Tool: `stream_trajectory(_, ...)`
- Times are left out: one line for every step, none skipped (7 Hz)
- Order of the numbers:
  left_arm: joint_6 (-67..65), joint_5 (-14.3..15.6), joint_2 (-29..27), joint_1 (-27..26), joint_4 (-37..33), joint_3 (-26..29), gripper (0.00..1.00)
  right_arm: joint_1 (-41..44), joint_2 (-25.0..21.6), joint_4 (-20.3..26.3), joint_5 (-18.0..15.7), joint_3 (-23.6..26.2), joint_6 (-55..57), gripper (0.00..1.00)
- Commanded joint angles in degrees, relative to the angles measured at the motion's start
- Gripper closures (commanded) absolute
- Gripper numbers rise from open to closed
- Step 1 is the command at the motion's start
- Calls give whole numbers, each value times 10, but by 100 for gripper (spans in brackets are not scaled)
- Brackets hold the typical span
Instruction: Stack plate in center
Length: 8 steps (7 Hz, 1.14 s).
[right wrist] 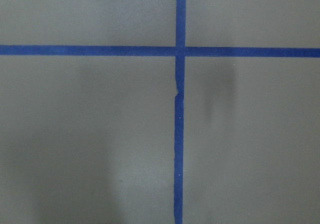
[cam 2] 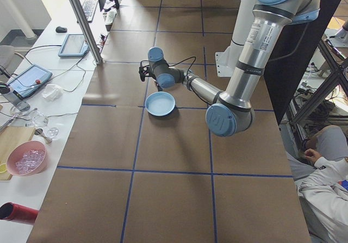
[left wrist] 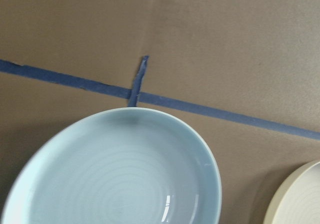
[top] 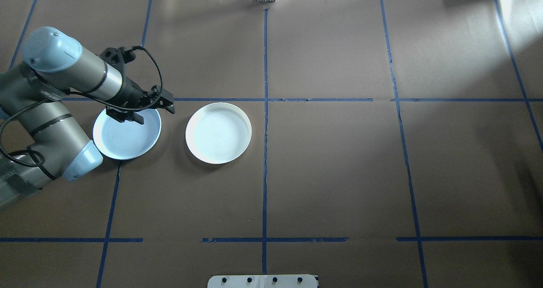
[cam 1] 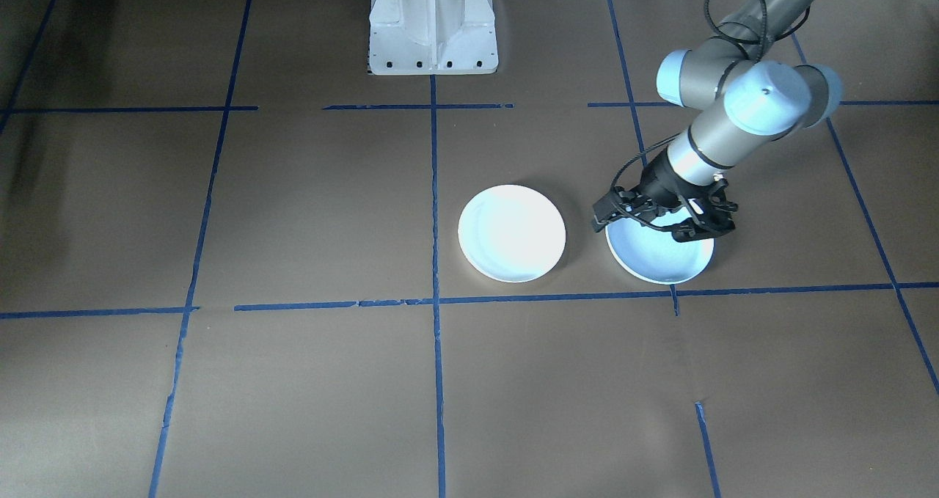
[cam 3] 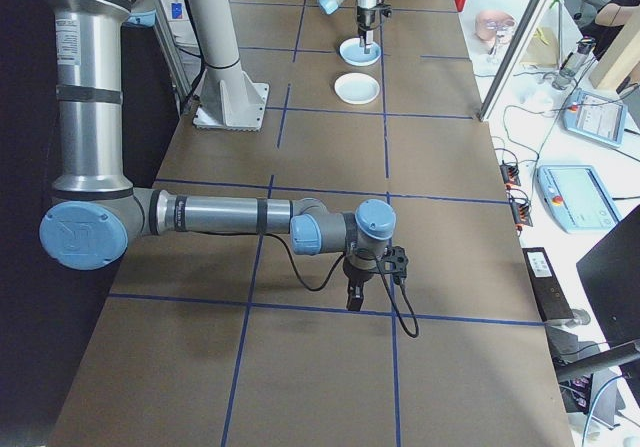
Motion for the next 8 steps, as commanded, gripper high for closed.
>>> stream_trajectory(-41,48,-17,54,17,-8,10,0,0,0,0,0,0,0)
stream_trajectory(-42,57,-16,83,17,-7,13,0,0,0,0,0,0,0)
stream_trajectory(-42,80,-17,89,17,-4,13,0,0,0,0,0,0,0)
stream_trajectory(-41,80,-17,92,15,0,15,0,0,0,0,0,0,0)
stream_trajectory(-40,80,-17,93,14,4,17,0,0,0,0,0,0,0)
stream_trajectory(-37,84,-17,92,14,10,19,0,0,0,0,0,0,0)
stream_trajectory(-38,96,-21,93,13,14,22,0,0,0,0,0,0,0)
stream_trajectory(-37,96,-23,92,13,15,27,0,0,0,0,0,0,0)
